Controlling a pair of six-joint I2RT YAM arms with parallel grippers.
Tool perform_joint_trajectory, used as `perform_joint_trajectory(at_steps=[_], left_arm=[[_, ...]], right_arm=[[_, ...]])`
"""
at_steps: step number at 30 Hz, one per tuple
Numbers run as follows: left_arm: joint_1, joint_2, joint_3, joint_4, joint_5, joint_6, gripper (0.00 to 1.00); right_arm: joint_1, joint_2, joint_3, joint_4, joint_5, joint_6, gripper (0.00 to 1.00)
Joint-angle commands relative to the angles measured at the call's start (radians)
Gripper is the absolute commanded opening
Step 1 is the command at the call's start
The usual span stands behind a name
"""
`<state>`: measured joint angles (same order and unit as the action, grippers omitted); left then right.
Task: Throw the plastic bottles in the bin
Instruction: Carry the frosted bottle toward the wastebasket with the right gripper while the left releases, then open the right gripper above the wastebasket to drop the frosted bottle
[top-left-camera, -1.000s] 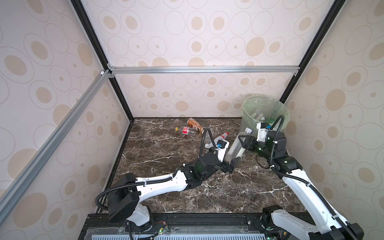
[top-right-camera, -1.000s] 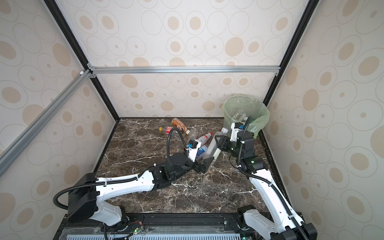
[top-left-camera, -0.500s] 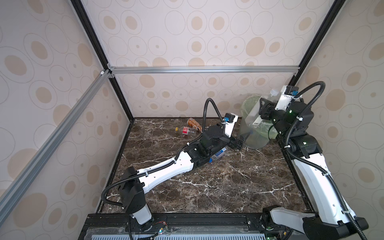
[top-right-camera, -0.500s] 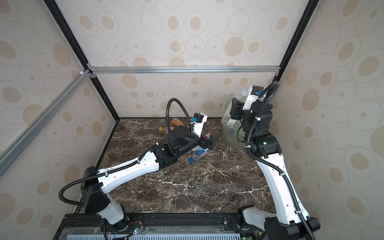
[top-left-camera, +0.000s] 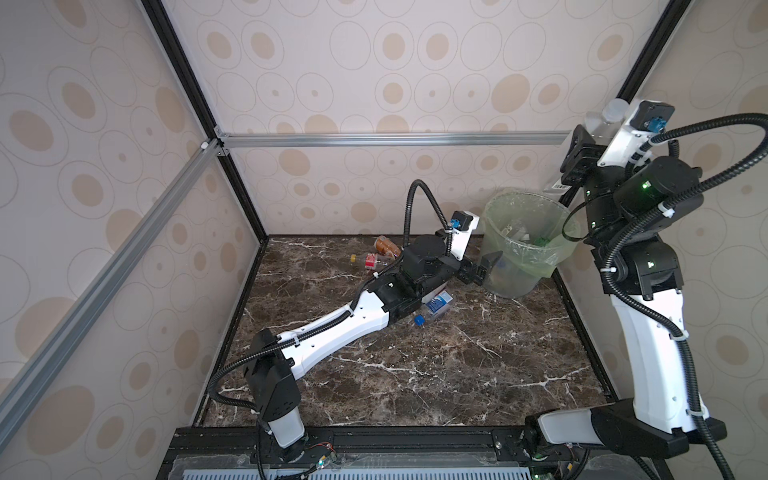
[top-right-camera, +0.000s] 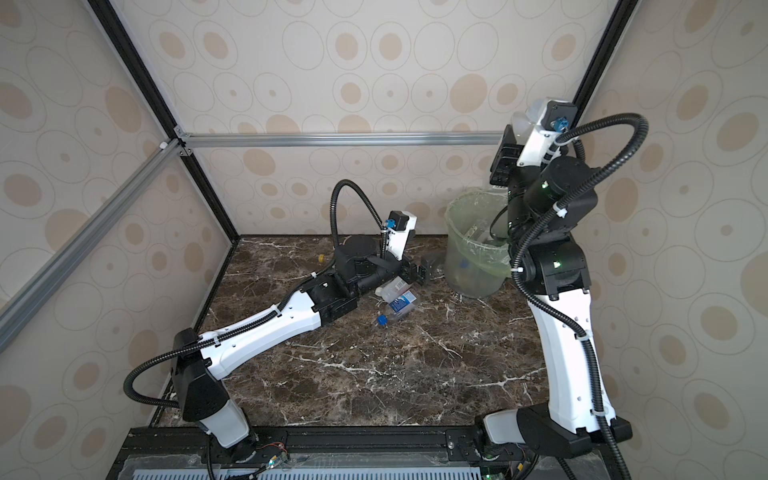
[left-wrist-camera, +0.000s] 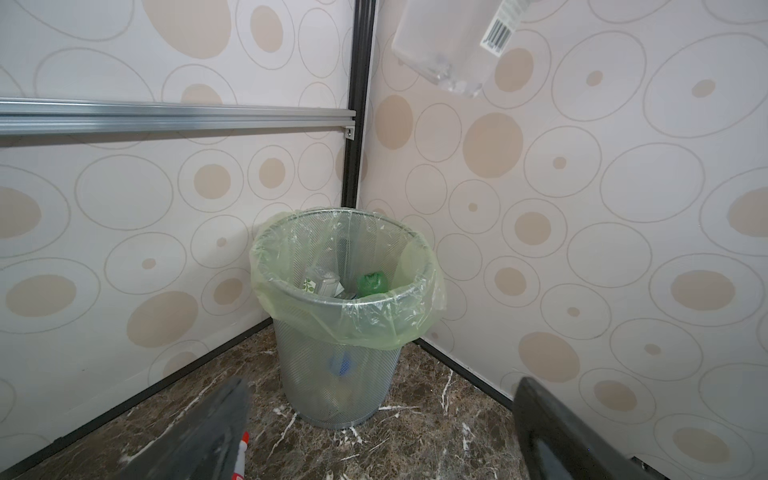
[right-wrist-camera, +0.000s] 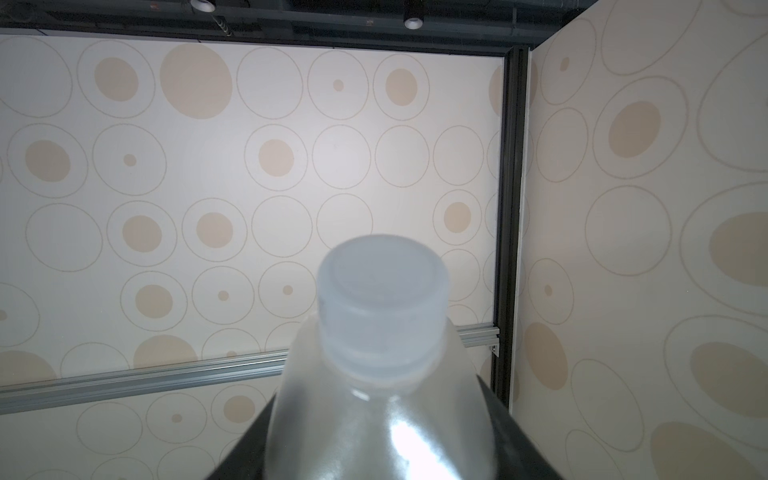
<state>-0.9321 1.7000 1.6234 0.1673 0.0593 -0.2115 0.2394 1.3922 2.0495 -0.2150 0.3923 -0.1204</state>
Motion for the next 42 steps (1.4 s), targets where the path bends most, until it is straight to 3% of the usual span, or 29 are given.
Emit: perform_joint_trajectory(at_steps=[1,6,9,12,15,29,42], left_arm=[[0.021,-0.026,0.018,0.028,0.025,0.03,0.99],[0.052,-0.038,-0.043,0.055,0.047,-0.006,0.99],[0.064,-0.058,-0.082,0.072,0.053,-0.024,0.99],[0.074,-0.084,-0.118,0.075,0.045,-0.028,0.99],[0.084,-0.104,-0.142,0.074,0.046,-0.039,0.99],[0.088,-0.155,-0.213,0.107,0.047,-0.087,0.99],[0.127,-0.153,-0.244,0.027,0.014,-0.169,0.99]], right_arm=[[0.011,0.083,0.018,0.011,0.069,-0.122,0.44],[-0.026,0.241,-0.055,0.029,0.197,-0.149,0.47],[-0.055,0.354,-0.051,-0.053,0.333,-0.123,0.68],[-0.052,0.371,-0.07,-0.093,0.467,-0.094,0.8],[-0.048,0.325,-0.126,-0.05,0.468,-0.1,0.88],[-0.04,0.234,-0.127,-0.099,0.445,-0.092,1.0],[0.035,0.159,-0.182,-0.258,0.345,0.032,1.0]])
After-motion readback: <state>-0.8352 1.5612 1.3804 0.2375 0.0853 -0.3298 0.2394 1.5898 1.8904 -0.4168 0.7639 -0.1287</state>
